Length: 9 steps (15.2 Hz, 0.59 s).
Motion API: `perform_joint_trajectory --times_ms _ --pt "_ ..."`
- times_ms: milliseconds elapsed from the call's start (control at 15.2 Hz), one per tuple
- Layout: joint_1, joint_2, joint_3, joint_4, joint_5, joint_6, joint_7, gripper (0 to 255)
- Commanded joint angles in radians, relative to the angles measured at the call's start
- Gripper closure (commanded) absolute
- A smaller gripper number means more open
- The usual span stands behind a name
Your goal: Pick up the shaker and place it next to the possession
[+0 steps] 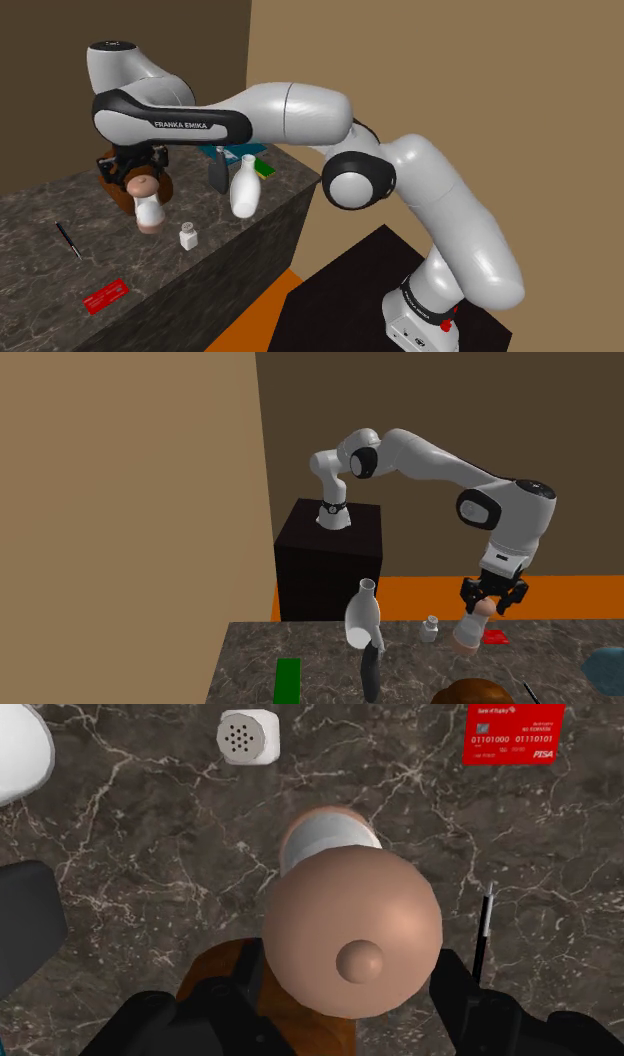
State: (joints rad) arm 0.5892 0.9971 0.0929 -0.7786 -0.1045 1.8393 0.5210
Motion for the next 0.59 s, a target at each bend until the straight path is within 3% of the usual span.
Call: perform_joint_trajectory --times_ms 0,528 --pt "0.021 0.076 -0.002 0.109 -0.002 -0.037 0.013 255" --pt "0.016 0.082 -0.002 0.012 -0.005 0.066 0.018 255"
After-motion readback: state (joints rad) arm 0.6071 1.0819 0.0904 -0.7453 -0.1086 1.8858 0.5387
